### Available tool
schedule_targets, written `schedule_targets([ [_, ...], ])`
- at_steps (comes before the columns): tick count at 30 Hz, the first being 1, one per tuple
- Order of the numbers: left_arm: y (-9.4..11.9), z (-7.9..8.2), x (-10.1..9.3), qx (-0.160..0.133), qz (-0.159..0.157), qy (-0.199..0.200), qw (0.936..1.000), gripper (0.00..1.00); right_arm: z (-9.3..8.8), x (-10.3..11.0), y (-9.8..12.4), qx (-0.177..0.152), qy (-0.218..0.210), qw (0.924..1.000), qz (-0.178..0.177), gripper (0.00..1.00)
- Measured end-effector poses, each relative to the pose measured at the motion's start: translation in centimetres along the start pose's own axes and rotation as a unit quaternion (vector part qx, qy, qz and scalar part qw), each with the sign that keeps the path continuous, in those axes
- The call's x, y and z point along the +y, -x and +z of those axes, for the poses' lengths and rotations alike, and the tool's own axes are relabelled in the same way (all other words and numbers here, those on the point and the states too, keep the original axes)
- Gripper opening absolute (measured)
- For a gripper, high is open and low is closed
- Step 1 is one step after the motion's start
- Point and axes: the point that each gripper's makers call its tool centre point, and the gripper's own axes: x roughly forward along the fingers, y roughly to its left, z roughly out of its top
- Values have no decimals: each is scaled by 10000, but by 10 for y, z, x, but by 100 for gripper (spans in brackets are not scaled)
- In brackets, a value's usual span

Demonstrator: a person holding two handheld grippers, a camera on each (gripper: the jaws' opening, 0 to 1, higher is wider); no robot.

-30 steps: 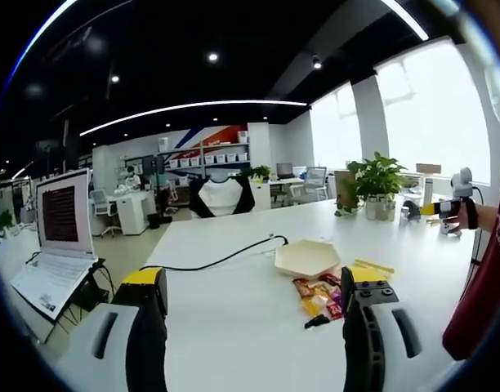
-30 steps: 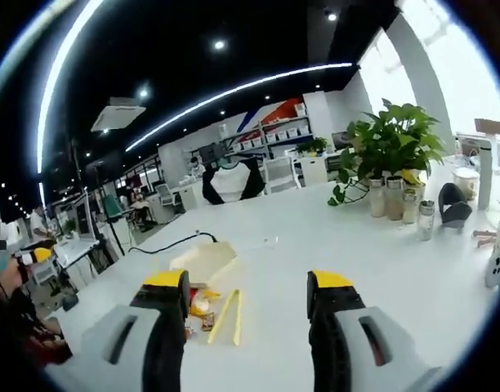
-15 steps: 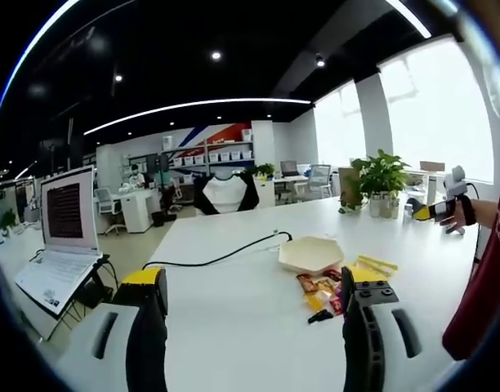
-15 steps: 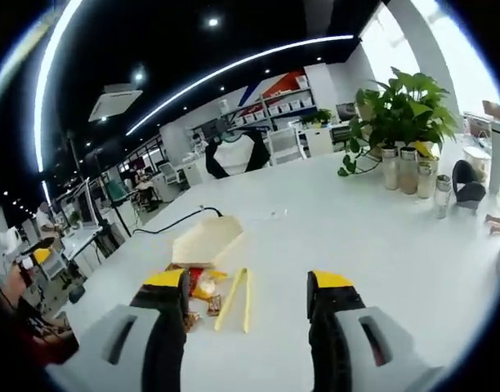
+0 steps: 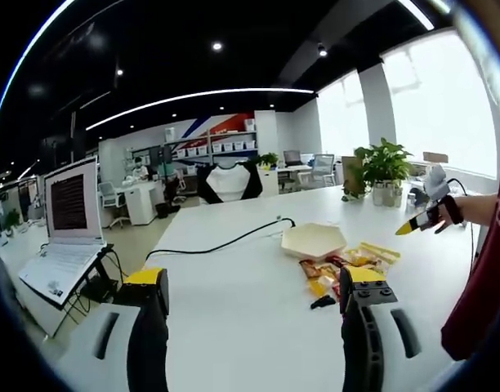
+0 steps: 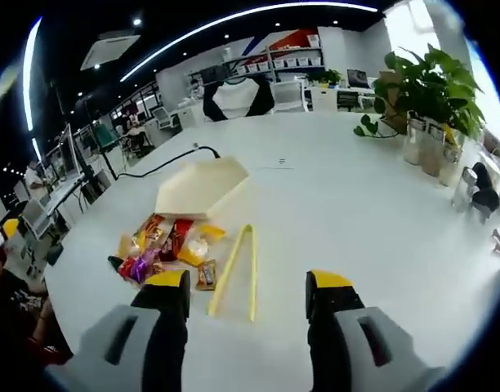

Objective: Place the target food into the container with the food tongs after gripping and lifting it, then release it inside without dropping or visibly crushing the food.

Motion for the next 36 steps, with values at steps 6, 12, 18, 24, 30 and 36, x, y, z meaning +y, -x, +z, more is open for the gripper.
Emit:
schedule_targets([
  [6,3,2,1,-29,34,-50,10000,91,-21,9,-29,414,230,9989,-51,56],
  [12,9,2,7,-76,116,14,9999,92,-37,2,-38,620,384,9969,-296,54],
  [18,9,0,6,-71,121,66,9999,92,-38,-4,-41,673,331,9964,-394,49],
  [24,8,6,4,-263,30,289,9992,93,-33,2,-48,606,46,9977,-301,47],
  [30,7,7,3,-208,31,184,9996,93,-46,-1,-53,811,762,9926,-482,40],
  [36,7,1,0,-56,32,107,9999,93,-44,11,-54,759,526,9953,-284,27],
])
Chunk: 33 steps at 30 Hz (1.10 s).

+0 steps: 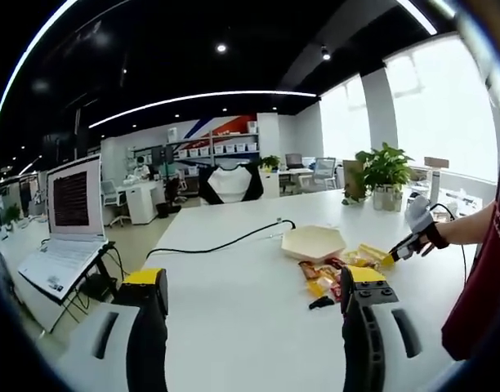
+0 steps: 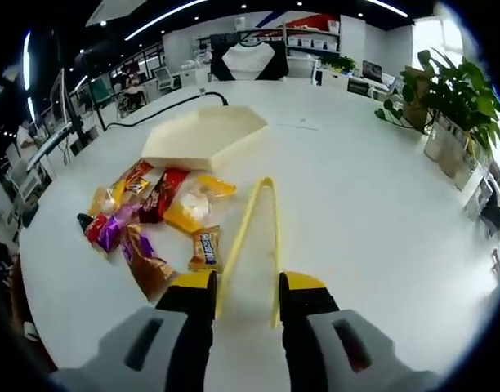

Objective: Place the target food into the container with the food tongs after gripping and lifting it, then release it inside without dropping or visibly crushing the food.

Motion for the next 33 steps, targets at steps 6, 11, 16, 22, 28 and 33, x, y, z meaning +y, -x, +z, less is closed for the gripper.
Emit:
schedule_targets([
  [6,3,11,1,-168,-23,-38,9998,95,-4,-1,2,78,-224,9997,34,21],
  [11,0,13,2,-179,-80,31,9998,94,-8,-3,7,47,-761,9969,177,15],
  [16,-7,15,-9,-216,-241,46,9995,94,-5,-1,14,-186,-1660,9838,644,15],
  [22,-17,21,-20,-275,-436,76,9986,94,-12,-4,23,-199,-1729,9828,622,12],
  [28,-27,32,-31,-428,-664,158,9967,93,-2,-5,37,-609,-2452,9619,1045,11],
  [33,-34,35,-59,-579,-1332,844,9858,82,18,6,59,-1095,-2289,9580,1336,12],
])
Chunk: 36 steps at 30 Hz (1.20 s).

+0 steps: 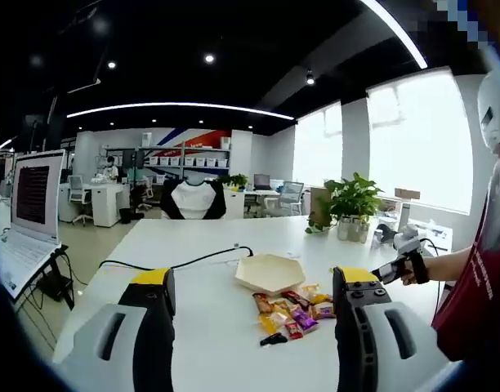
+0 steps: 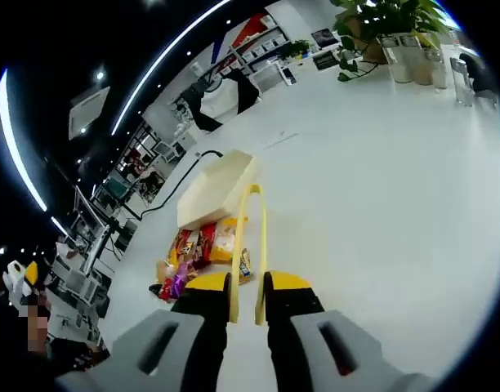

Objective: Place the target food into the container with the food tongs after gripping and lifting it, then release it inside without dropping or visibly crushing the food.

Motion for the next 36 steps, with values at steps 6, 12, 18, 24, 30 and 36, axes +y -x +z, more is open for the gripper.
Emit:
schedule_targets([
  [6,-16,-2,-21,157,-412,-191,9988,82,19,63,16,-416,488,9931,984,12],
  [12,-33,18,-62,206,-1512,-19,9883,77,36,136,44,-807,1076,9660,2209,11],
  [18,-49,31,-119,187,-2594,-217,9653,69,50,197,75,-971,1359,9360,3099,11],
  [24,-50,51,-149,-132,-3277,400,9438,65,49,248,110,-1025,1314,8981,4070,12],
  [30,-37,101,-145,-951,-3482,1104,9260,58,41,284,135,-994,1382,8625,4766,14],
  [36,-25,117,-155,-1113,-3659,994,9186,56,36,300,152,-837,1456,8400,5159,14],
])
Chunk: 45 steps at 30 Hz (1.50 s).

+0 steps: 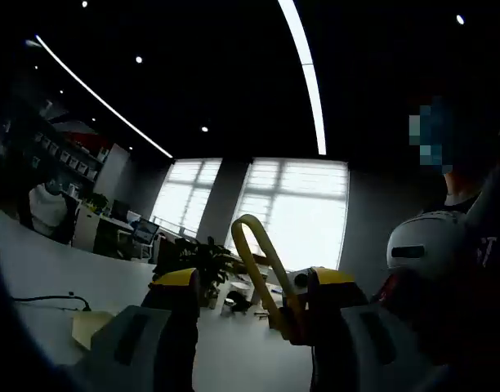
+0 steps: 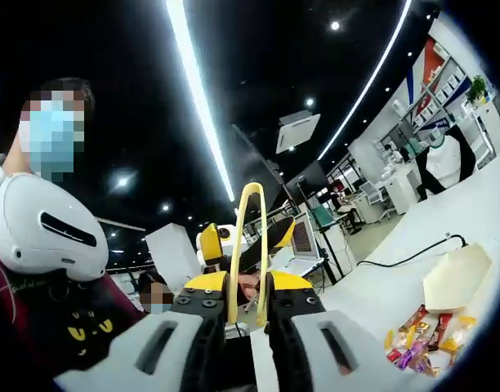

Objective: Place the target food into the container with the food tongs after gripping and lifting it, then release it inside without dropping or visibly crushing the food.

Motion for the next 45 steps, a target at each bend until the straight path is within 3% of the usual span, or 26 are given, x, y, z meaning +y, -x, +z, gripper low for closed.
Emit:
schedule_targets([
  [3,-6,0,-15,18,-252,-2,9997,54,-3,3,-1,83,27,9999,72,14],
  [6,-8,4,-24,-29,-491,25,9988,38,-6,6,-1,137,72,9998,123,15],
  [9,-7,8,-22,-49,-448,-69,9990,24,-3,11,-2,93,137,9996,223,15],
  [13,-6,11,-19,-48,-460,-53,9989,25,-2,11,-3,81,191,9996,214,18],
  [16,-6,11,-21,-40,-531,-119,9985,24,-3,8,-5,77,614,9980,122,27],
  [18,-6,13,-22,-27,-565,-96,9984,24,-4,8,-6,114,631,9979,129,29],
  [19,-6,14,-22,-15,-553,-125,9984,23,-2,3,-6,153,836,9964,-11,29],
  [22,-4,5,-14,369,-339,-400,9979,22,-2,-1,-7,298,816,9962,-67,30],
  [25,-6,-2,-18,638,-434,-442,9960,22,-4,-1,-9,524,805,9954,-19,41],
  [30,-9,-15,-19,1170,-531,-716,9891,22,-22,-8,-13,1305,1338,9824,-64,43],
  [34,-14,-22,-30,1458,-823,-857,9821,22,-30,-12,-20,1535,1215,9806,44,38],
  [39,-17,-32,-31,1745,-885,-906,9765,22,-46,-17,-21,1903,1432,9712,62,29],
  [45,-14,-42,-25,1930,-841,-962,9728,21,-54,-24,-17,2015,1571,9668,-81,24],
])
